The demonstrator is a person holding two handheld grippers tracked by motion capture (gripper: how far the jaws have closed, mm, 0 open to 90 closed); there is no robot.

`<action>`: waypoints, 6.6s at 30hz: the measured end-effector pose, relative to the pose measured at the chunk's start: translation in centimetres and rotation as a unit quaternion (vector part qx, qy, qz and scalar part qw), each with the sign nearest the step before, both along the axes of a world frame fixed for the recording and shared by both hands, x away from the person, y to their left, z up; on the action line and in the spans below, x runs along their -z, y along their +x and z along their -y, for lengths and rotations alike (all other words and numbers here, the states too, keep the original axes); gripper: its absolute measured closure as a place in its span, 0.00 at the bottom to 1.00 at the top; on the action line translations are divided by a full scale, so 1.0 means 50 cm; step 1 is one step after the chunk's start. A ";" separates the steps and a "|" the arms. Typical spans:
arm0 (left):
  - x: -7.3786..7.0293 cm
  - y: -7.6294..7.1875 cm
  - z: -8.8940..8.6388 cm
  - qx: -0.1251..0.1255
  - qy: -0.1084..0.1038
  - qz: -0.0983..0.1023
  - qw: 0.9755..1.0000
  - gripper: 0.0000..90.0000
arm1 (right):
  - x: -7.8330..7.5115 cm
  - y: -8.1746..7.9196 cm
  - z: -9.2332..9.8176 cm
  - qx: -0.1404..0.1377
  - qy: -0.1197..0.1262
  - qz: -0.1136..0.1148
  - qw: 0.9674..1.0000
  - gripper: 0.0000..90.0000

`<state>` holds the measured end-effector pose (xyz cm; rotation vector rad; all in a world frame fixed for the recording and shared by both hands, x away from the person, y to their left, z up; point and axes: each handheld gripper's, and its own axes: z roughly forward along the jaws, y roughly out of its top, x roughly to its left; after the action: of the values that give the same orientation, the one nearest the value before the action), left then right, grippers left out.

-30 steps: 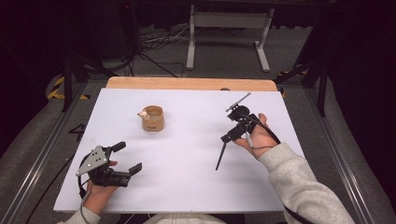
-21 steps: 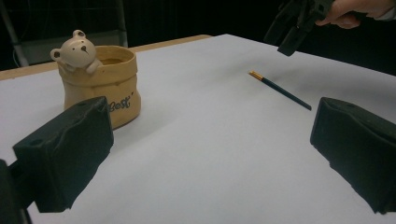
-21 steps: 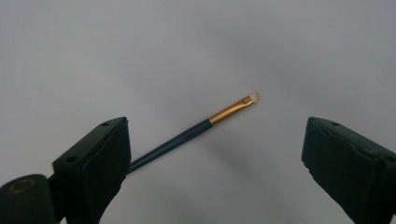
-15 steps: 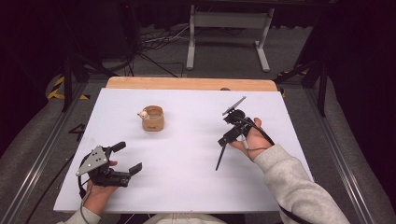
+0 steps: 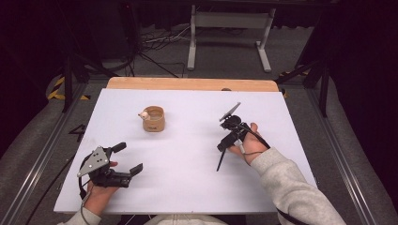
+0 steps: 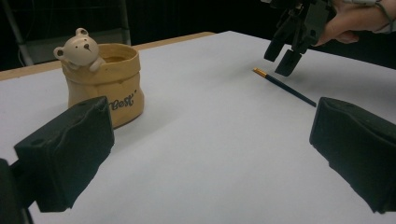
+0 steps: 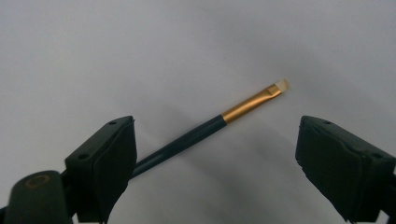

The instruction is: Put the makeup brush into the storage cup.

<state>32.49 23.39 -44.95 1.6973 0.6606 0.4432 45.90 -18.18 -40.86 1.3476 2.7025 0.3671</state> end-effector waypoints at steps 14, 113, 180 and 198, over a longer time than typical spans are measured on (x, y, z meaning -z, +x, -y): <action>0.000 -0.001 0.001 0.002 0.004 0.002 1.000 0.01 | 0.019 -0.003 -0.009 0.000 -0.026 -0.007 1.000 0.21; 0.000 -0.001 0.002 0.005 0.003 0.003 1.000 0.01 | -0.088 -0.117 0.053 -0.147 0.270 0.272 0.912 0.93; -0.065 0.024 0.049 0.081 -0.059 0.004 0.995 0.05 | 0.025 -0.198 -0.041 -0.207 0.426 0.352 0.807 0.92; -0.108 0.054 0.158 0.130 -0.055 0.001 0.990 0.04 | 0.025 -0.199 -0.043 -0.208 0.421 0.355 0.808 0.92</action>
<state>35.18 15.51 -39.55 1.6499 0.4458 0.2204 35.94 -16.04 -42.09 0.4366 2.1350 1.8414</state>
